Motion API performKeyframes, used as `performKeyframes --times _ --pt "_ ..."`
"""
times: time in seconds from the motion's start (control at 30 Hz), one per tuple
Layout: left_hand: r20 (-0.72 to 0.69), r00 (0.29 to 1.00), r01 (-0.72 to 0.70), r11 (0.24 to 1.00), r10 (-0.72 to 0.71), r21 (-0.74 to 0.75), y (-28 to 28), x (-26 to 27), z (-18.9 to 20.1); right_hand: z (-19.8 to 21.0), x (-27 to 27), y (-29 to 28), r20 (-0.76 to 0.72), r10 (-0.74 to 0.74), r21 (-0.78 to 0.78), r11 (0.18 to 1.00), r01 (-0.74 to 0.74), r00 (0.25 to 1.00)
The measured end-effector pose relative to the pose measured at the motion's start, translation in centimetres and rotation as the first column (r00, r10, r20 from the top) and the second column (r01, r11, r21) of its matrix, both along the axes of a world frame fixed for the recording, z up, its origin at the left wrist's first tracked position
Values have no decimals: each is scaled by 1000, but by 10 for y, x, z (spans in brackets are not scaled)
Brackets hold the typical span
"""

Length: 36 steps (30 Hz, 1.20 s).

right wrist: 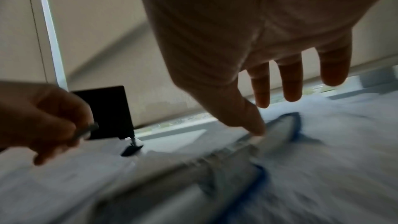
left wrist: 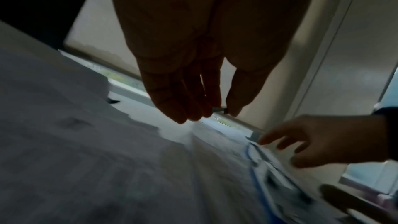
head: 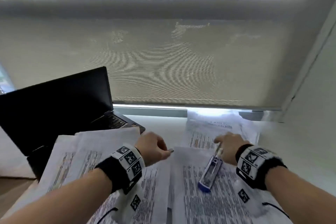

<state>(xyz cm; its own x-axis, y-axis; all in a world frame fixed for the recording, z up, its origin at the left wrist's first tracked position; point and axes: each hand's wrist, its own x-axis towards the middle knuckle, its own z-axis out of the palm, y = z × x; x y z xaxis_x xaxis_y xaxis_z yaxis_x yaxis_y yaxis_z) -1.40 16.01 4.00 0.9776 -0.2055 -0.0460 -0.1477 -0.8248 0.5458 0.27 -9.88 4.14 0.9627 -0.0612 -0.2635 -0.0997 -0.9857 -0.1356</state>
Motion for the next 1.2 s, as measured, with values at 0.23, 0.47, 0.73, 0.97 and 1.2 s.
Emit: performKeyframes --times 0.23,0.47,0.73,0.97,1.2 --pt "-82 995 35 990 -47 -137 -101 -26 -25 -24 -28 -23 -4 120 136 984 -118 993" --pt "-46 997 -54 997 57 62 -135 -19 -32 -34 -35 -33 121 71 334 936 -108 990" --pt "-93 991 -91 995 93 34 -134 -16 -36 -44 -30 -39 153 35 363 928 -89 988" --pt "-79 993 -77 989 88 124 -135 -13 -34 -55 -12 -40 78 -172 634 769 84 982" --pt "-104 992 -47 985 64 167 -134 -13 -32 -61 7 -36 -27 -367 766 590 255 930"
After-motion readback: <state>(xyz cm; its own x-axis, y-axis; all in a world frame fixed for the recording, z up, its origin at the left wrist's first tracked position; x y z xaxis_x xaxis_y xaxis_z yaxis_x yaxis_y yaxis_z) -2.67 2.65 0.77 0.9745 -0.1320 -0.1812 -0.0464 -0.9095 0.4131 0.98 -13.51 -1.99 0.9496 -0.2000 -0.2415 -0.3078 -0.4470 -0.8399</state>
